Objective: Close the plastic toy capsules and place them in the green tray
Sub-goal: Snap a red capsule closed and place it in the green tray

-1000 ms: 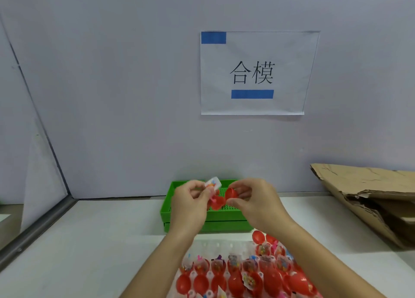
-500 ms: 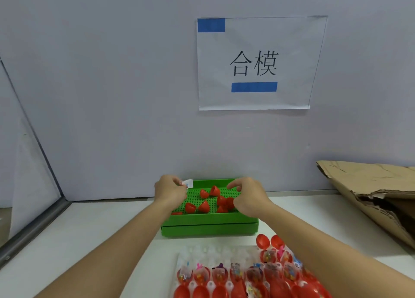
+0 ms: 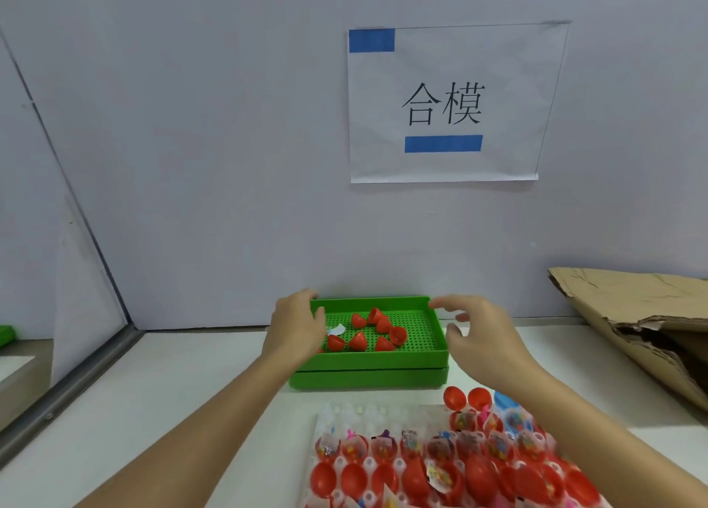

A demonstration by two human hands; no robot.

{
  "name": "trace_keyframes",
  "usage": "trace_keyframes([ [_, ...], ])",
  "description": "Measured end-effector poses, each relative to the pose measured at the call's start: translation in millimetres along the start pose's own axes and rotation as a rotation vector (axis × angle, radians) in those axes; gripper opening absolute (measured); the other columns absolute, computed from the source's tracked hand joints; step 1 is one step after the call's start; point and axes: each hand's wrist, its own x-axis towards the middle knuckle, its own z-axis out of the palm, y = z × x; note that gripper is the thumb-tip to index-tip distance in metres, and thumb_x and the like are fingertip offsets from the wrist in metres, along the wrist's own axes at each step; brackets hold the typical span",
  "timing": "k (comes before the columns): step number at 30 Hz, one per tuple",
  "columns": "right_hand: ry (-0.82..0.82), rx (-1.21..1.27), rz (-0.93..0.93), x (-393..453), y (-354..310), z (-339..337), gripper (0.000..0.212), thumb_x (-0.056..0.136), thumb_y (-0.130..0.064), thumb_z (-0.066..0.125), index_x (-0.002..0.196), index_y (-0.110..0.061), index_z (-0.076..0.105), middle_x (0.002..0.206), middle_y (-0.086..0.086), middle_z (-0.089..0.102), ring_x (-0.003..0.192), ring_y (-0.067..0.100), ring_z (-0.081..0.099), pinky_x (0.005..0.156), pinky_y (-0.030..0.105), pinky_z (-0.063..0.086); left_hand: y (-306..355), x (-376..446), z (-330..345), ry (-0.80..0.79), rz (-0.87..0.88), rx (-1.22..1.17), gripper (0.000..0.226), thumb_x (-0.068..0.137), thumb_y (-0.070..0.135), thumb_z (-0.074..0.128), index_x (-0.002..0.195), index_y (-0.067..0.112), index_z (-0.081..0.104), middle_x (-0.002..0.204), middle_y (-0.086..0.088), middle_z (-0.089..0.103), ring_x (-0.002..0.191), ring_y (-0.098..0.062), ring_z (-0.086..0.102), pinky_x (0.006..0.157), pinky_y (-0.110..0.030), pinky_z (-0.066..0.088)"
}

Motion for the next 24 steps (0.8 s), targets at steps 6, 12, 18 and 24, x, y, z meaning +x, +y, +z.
trace_keyframes([
  [6,-0.092,0.108,-0.009,-37.6,-4.1,-26.3,0.031,0.095,-0.012,0.055,0.098,-0.038,0.071,0.096,-0.014,0.071,0.083,0.0,0.067,0.068,0.012,0.051,36.0,-81.0,-36.7,-0.17,0.201,-0.217,0.016,0.094,0.02,0.062,0.097,0.032,0.071,0.096,0.015,0.073,0.088,0.004,0.066,0.083,-0.017,0.052],
  [12,-0.293,0.049,0.012,-68.1,-4.8,-59.9,0.026,0.096,-0.02,0.055,0.093,-0.038,0.073,0.081,-0.014,0.075,0.073,0.006,0.07,0.063,0.024,0.055,53.2,-140.3,-61.0,-0.296,0.217,-0.409,0.017,0.094,0.019,0.061,0.095,0.032,0.072,0.085,0.015,0.075,0.085,0.0,0.07,0.076,-0.017,0.054],
  [18,-0.268,0.05,0.004,-68.8,-5.1,-75.4,0.022,0.099,-0.033,0.055,0.087,-0.035,0.074,0.075,-0.012,0.073,0.066,0.003,0.067,0.06,0.017,0.05,48.7,-125.3,-57.9,0.094,0.088,-0.499,0.031,0.096,0.032,0.055,0.069,0.02,0.066,0.069,0.003,0.07,0.062,-0.008,0.064,0.063,-0.029,0.051],
  [24,-0.24,0.043,0.021,-63.5,3.0,-88.3,0.026,0.098,-0.037,0.051,0.086,-0.035,0.073,0.071,-0.011,0.07,0.062,0.003,0.065,0.058,0.014,0.05,29.1,-110.3,-48.9,0.113,0.031,-0.495,0.035,0.096,0.027,0.057,0.063,0.016,0.059,0.058,-0.004,0.06,0.051,-0.011,0.052,0.057,-0.033,0.044],
])
